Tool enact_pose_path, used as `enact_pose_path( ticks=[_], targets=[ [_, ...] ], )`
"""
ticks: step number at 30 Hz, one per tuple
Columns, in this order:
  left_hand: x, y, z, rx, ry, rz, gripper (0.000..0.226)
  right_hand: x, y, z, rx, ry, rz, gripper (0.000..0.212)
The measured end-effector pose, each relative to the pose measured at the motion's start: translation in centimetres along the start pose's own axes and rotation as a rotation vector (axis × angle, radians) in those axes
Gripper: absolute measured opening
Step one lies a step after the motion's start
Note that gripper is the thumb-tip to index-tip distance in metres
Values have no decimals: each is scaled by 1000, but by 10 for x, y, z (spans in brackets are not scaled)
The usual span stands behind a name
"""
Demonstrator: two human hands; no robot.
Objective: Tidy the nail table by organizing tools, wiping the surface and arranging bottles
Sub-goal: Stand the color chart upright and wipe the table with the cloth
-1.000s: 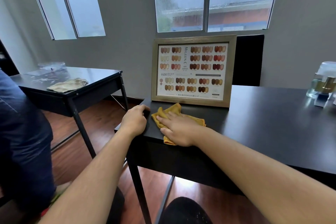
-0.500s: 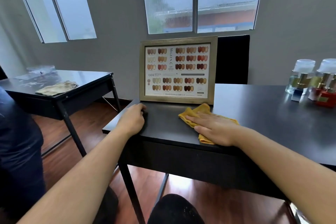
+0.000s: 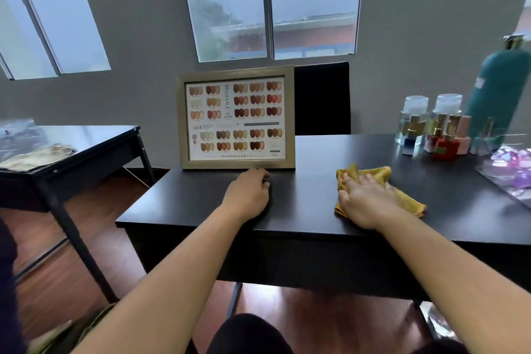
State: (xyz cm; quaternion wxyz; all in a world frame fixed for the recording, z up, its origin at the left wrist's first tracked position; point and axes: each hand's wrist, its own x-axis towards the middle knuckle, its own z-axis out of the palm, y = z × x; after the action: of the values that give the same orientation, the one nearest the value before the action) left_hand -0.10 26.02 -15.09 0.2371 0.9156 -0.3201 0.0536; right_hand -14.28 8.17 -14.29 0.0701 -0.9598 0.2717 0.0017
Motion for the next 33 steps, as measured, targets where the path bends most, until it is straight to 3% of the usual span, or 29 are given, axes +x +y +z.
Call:
enact_pose_path(
  ticks=[3, 7, 10, 14, 18, 23, 28, 33],
  targets=[
    [2, 9, 6, 59, -16, 3, 29, -6, -21, 6, 14, 19, -8, 60],
    [3, 5, 9, 65, -10, 11, 30, -21, -21, 11, 8, -10, -345, 58],
    [3, 1, 10, 56, -12, 22, 31, -27, 7, 7, 7, -56, -463, 53],
    [4, 1, 11, 61, -16, 30, 35, -23, 55, -3, 9, -74, -396, 51],
    [5, 1, 12, 76, -31, 31, 36, -3, 101, -15, -10, -61, -156, 52],
    [5, 2, 12, 57, -34, 34, 39, 26, 86, -20, 10, -60, 54, 56],
    [5, 1, 13, 58, -36, 30, 40, 38, 30, -14, 5, -54, -45, 57],
    [5, 0, 12, 50, -41, 31, 40, 19, -5, -2, 7, -82, -365, 55]
  ],
)
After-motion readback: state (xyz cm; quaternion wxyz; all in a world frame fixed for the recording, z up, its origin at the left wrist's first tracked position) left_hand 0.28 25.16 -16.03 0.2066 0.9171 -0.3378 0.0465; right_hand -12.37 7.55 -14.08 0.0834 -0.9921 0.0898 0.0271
